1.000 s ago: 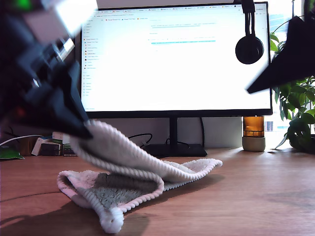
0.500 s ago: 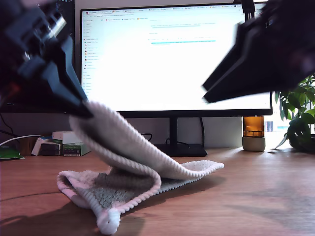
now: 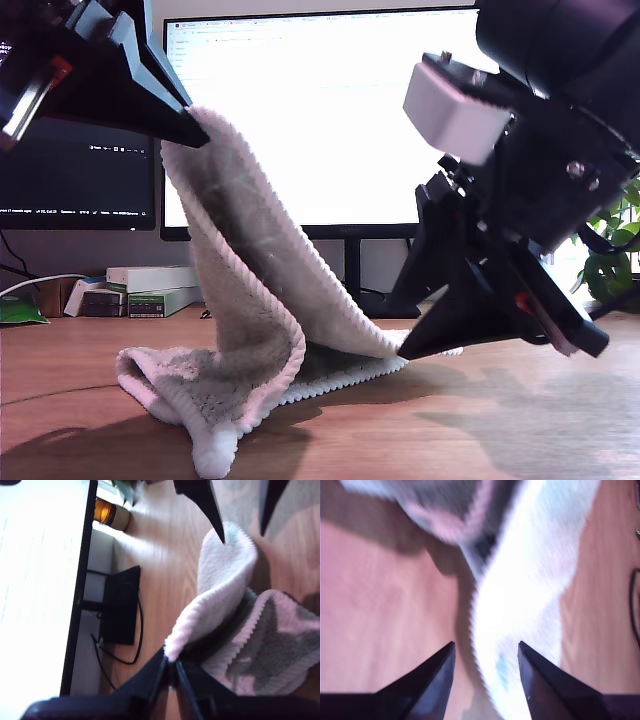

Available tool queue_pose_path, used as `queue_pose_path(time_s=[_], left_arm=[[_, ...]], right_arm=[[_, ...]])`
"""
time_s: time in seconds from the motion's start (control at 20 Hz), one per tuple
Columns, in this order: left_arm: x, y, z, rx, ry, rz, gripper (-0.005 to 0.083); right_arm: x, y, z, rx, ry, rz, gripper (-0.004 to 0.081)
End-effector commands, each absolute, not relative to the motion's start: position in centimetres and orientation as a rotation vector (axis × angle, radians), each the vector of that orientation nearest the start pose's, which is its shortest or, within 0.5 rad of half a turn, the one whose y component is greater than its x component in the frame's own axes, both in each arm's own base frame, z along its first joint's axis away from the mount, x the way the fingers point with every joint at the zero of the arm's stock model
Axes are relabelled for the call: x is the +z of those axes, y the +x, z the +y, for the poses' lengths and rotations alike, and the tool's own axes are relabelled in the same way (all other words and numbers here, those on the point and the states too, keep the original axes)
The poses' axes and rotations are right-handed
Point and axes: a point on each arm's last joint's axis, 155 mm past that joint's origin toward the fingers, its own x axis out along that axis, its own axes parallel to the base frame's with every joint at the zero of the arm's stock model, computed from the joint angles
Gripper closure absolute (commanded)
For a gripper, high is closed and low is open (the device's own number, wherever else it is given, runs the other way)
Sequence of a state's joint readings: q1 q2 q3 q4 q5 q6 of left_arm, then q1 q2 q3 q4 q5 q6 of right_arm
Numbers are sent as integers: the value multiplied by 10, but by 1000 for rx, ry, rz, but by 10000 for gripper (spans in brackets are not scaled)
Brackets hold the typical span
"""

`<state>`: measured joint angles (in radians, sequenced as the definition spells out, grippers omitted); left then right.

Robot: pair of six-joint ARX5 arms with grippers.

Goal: Fold the tea towel to a neat square and place it to the right

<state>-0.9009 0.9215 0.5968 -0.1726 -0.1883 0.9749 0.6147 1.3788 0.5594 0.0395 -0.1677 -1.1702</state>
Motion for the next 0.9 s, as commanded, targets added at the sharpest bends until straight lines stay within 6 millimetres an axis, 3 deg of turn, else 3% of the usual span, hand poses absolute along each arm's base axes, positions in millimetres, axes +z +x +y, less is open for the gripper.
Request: queue_pose_path(time_s=[0.0, 0.45, 0.7, 0.85], left_arm=[[179, 234, -236, -858, 1163, 52, 798], [197, 234, -237, -834, 1089, 31, 798], [199, 236, -234, -823, 1084, 35, 798], [198, 236, -233, -828, 1073, 42, 798]], right_arm=[[45, 283, 225, 1109, -1232, 275, 409], [25, 296, 215, 1125, -1348, 258, 419], [39, 312, 222, 1067, -1391, 160, 421], [41, 314, 222, 1053, -1398, 154, 464]])
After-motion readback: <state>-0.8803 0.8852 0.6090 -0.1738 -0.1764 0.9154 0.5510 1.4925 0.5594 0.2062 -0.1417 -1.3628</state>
